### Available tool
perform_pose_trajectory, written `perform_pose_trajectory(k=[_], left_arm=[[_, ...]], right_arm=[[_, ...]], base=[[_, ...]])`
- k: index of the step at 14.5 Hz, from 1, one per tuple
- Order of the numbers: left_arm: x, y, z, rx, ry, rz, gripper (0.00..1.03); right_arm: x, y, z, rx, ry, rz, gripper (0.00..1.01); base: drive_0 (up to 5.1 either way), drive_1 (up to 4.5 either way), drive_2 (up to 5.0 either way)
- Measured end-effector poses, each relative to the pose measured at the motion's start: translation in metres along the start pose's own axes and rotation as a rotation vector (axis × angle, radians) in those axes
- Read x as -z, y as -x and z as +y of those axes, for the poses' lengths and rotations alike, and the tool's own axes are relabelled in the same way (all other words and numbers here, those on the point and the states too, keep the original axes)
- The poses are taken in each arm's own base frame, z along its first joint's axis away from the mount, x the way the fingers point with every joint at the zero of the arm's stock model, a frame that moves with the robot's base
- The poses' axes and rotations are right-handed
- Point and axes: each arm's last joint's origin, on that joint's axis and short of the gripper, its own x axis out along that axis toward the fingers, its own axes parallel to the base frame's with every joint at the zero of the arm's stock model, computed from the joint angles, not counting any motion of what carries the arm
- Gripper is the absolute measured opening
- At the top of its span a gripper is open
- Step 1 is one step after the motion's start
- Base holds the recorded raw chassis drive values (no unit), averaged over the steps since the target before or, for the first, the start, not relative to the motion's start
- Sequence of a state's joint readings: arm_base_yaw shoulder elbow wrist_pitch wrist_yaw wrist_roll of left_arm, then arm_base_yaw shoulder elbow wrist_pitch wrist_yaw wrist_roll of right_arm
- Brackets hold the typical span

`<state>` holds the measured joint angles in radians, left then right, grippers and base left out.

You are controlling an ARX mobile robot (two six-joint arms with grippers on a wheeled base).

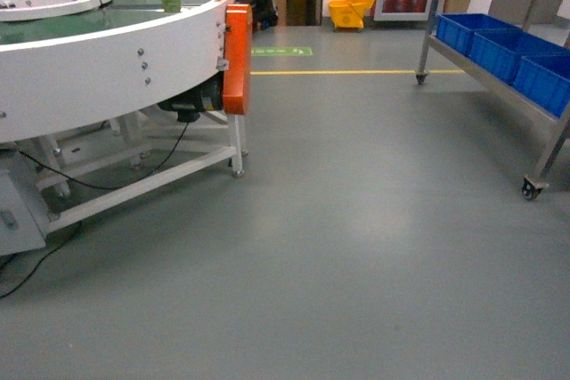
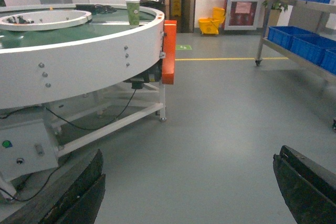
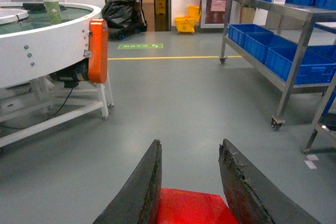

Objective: Pick red block from blue box to shelf

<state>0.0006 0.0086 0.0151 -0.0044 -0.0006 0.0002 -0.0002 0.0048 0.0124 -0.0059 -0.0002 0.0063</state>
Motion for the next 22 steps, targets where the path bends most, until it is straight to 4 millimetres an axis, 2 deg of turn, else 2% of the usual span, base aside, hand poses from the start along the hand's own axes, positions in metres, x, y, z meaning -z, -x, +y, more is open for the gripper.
perform_pose_trajectory(k=[22], left_arm=[[-0.0003,0.0,-0.0001,0.001,0.0,-0.003,0.98]], right_arm=[[-0.0006,0.0,0.0,0.0,0.0,-0.006,0.28]], base=[[0.1,4.28,-4.2]])
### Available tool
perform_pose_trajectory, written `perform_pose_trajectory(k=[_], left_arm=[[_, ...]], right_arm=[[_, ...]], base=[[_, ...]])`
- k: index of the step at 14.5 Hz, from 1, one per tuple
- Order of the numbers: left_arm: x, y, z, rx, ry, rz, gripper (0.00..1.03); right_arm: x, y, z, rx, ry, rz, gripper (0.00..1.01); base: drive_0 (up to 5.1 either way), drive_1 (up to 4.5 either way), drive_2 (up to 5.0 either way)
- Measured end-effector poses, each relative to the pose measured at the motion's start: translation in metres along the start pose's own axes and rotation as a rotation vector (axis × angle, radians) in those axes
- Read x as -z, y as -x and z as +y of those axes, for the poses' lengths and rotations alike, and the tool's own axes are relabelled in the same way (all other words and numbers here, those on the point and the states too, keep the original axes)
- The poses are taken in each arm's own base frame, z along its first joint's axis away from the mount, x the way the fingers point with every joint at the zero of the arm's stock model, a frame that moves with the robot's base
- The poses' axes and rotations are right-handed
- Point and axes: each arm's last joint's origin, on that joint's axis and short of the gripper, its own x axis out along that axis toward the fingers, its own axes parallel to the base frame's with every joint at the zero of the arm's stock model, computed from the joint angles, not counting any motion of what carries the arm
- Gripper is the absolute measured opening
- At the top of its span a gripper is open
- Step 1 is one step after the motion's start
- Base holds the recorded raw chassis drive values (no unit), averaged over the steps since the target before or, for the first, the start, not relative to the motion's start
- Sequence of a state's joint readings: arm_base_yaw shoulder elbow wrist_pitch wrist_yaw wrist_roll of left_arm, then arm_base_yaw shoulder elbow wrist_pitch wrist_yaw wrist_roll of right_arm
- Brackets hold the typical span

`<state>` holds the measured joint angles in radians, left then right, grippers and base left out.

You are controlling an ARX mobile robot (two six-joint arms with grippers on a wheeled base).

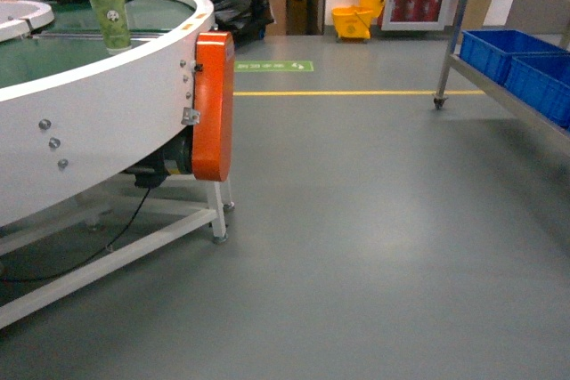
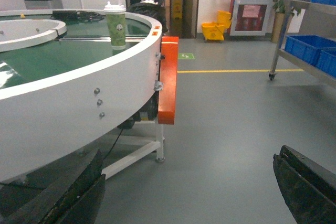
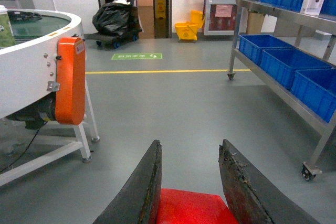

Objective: Pick red block from blue box to shelf

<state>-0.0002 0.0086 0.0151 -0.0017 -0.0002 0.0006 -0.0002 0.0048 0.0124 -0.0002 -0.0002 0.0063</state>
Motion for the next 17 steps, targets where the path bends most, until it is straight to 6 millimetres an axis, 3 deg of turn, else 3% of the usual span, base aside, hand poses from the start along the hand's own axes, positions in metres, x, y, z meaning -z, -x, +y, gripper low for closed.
perform_pose_trajectory(k=[8,17], left_arm=[[0.0003,0.0,0.0001,-0.002,0.0,0.003,0.98],[0.0002,0.0,0.0,0.0,0.0,0.002,0.98]], right_arm=[[0.0004,0.0,0.0,0.0,0.0,0.004,0.28],[0.0004,0.0,0.0,0.0,0.0,0.005,0.28]], base=[[-0.1,4.17,-4.3],[-1.7,-1.69,-1.7]])
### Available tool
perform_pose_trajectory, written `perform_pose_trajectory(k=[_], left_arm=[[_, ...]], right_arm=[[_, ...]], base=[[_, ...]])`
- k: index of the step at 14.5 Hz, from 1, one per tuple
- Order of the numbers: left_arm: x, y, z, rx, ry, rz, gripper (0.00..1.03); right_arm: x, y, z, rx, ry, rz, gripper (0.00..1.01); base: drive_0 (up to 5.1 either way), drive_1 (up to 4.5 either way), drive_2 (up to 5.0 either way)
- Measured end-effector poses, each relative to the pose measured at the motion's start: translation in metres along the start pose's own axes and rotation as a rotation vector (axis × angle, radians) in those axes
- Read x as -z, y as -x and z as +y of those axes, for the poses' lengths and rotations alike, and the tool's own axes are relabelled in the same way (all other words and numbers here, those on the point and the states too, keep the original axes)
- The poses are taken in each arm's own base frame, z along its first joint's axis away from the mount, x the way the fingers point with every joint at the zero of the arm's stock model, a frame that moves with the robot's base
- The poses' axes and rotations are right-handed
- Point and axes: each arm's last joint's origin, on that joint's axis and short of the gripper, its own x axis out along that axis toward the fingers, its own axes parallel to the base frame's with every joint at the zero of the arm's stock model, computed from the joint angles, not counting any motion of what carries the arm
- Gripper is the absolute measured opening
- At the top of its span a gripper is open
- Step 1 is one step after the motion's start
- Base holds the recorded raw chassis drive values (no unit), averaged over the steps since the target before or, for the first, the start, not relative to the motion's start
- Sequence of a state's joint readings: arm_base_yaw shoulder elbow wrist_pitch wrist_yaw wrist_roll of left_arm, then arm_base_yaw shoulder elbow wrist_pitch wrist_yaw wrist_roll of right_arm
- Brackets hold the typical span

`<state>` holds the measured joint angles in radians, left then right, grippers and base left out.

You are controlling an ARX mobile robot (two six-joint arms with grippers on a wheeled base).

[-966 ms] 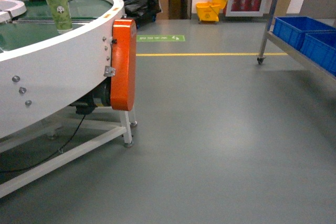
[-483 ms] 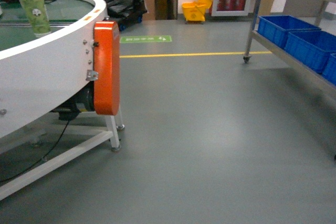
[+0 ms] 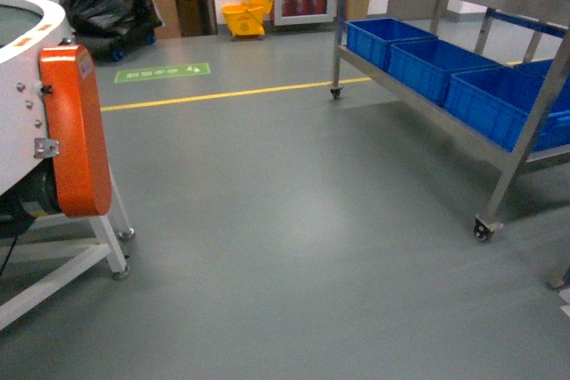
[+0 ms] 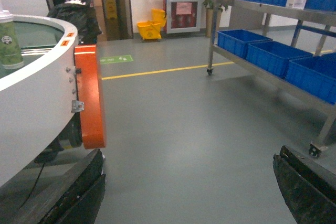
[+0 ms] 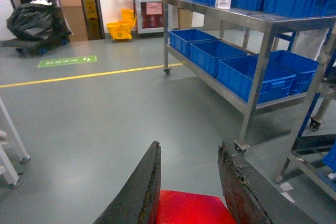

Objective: Pick red block from blue box to shelf

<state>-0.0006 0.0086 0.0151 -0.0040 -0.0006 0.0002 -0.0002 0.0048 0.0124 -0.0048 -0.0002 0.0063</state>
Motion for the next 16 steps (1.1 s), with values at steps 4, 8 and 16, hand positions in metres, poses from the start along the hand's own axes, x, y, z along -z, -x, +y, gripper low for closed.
perform_pose_trajectory(k=[4,8,16], left_arm=[[0.0,0.0,0.0,0.0,0.0,0.0,0.98],[0.0,0.0,0.0,0.0,0.0,0.0,0.98],[0.0,0.0,0.0,0.0,0.0,0.0,0.98]], right_arm=[[0.0,0.0,0.0,0.0,0.0,0.0,0.28],[0.0,0.0,0.0,0.0,0.0,0.0,0.28],[0.0,0.0,0.0,0.0,0.0,0.0,0.28]], base=[[-1.6,-1.59,-1.6],[-1.5,-1.51,-1.5],[-1.4,-1.43,-1.4]])
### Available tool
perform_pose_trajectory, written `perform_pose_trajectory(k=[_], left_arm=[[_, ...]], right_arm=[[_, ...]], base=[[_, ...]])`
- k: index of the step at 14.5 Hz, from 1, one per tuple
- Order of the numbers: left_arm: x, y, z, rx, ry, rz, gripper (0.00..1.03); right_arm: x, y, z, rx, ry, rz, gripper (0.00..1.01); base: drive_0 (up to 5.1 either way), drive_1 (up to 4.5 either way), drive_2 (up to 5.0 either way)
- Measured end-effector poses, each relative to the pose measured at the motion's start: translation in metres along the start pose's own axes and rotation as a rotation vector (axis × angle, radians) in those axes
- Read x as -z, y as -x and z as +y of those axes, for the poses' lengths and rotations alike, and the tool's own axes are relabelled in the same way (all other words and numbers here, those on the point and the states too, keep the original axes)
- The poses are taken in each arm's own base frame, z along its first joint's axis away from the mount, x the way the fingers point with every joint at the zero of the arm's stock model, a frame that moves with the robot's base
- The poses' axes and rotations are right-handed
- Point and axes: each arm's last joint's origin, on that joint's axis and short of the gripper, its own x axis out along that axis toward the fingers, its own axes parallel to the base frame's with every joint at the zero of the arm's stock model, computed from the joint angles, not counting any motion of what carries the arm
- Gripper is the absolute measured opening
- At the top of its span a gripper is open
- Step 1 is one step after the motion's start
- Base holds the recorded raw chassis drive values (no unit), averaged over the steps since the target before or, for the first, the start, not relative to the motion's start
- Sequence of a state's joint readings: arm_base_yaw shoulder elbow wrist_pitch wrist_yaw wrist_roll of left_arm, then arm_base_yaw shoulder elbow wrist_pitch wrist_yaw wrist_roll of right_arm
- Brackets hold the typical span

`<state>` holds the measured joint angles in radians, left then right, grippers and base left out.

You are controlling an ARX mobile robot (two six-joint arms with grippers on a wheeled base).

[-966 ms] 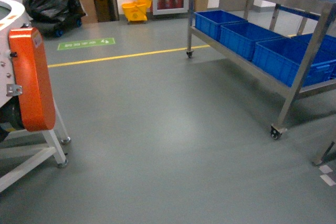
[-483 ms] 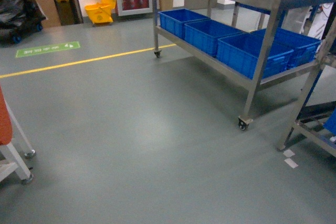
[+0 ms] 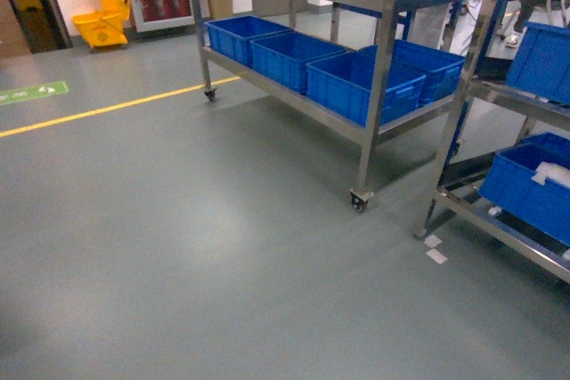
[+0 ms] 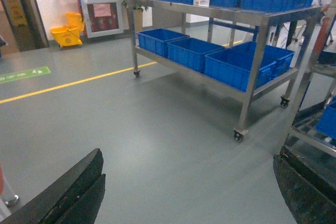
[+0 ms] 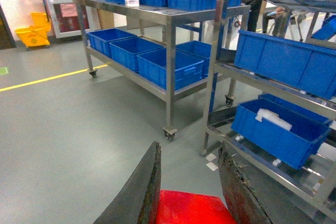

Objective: Pick red block from blue box to shelf

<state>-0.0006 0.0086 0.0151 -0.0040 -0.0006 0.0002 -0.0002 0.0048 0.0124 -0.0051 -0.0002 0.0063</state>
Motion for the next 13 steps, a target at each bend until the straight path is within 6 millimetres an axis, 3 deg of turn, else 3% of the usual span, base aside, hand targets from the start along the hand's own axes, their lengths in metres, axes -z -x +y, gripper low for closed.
perform_pose_trajectory(k=[13], left_arm=[[0.0,0.0,0.0,0.0,0.0,0.0,0.98]], right_arm=[[0.0,0.0,0.0,0.0,0.0,0.0,0.28]], base=[[-1.4,-1.43,-1.4]])
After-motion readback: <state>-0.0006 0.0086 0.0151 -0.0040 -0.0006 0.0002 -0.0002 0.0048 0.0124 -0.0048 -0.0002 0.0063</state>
